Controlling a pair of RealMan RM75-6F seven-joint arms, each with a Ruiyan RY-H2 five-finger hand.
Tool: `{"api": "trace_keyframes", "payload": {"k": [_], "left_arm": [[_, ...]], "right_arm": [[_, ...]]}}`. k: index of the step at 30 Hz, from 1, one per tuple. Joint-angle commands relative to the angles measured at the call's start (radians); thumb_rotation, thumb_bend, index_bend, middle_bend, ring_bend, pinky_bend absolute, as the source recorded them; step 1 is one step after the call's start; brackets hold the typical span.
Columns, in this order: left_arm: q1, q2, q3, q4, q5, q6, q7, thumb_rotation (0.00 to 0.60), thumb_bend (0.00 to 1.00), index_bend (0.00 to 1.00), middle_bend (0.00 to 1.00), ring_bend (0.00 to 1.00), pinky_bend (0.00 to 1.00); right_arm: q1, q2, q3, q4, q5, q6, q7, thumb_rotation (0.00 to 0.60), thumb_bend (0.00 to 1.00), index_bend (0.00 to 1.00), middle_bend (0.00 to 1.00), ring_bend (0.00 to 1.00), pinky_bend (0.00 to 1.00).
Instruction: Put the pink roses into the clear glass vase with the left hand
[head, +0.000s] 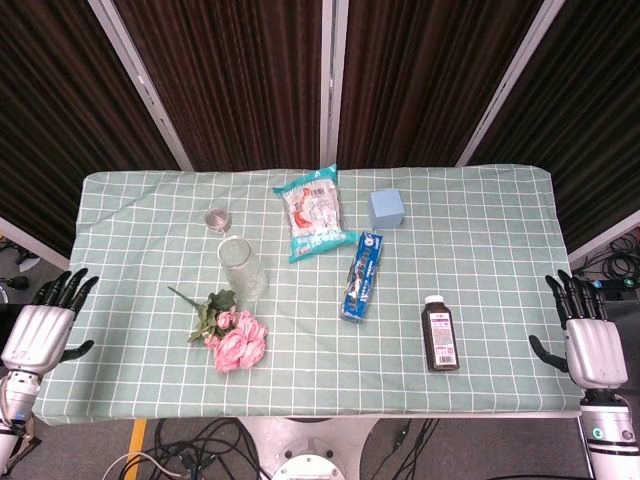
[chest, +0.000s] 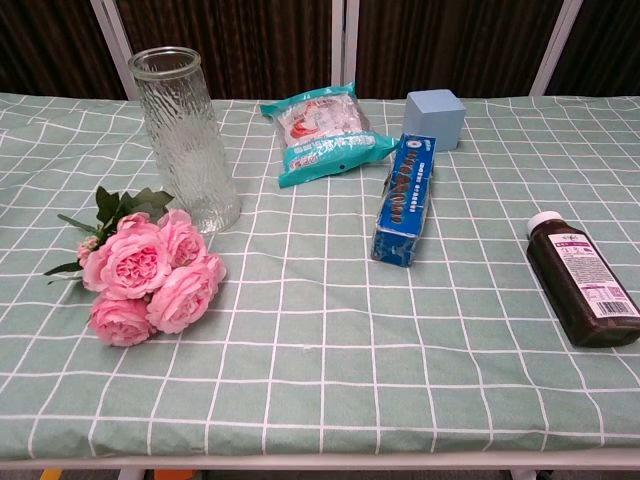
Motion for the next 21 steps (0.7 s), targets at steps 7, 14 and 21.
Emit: {"api": "trace_keyframes", "payload": {"k": [7,14,21], "left_arm": [[-0.006,-0.010,0.009,-0.008,0.018,0.008,-0.019,0.600,0.15,0.07,0.00,0.00,0.15],[-0.023,-0.025,0.034,-0.027,0.062,-0.019,-0.088,0.600,0.15,0.07,0.00,0.00,0.15],[-0.096,-0.078,0.074,-0.026,0.150,-0.123,-0.115,0.600,0.15,0.07,0.00,0.00,0.15]], "right_arm": [[-0.003,0.019,0.004,-0.013,0.003,0.010,0.007,0.600,0.17,0.00,0.00,0.00,0.00],[-0.004,0.022,0.008,-0.027,0.010,0.013,0.005,0.600,0.17,0.00,0.00,0.00,0.00],[-0.003,0.035,0.008,-0.040,0.019,0.006,0.000,0.600,0.17,0.00,0.00,0.00,0.00]]}}
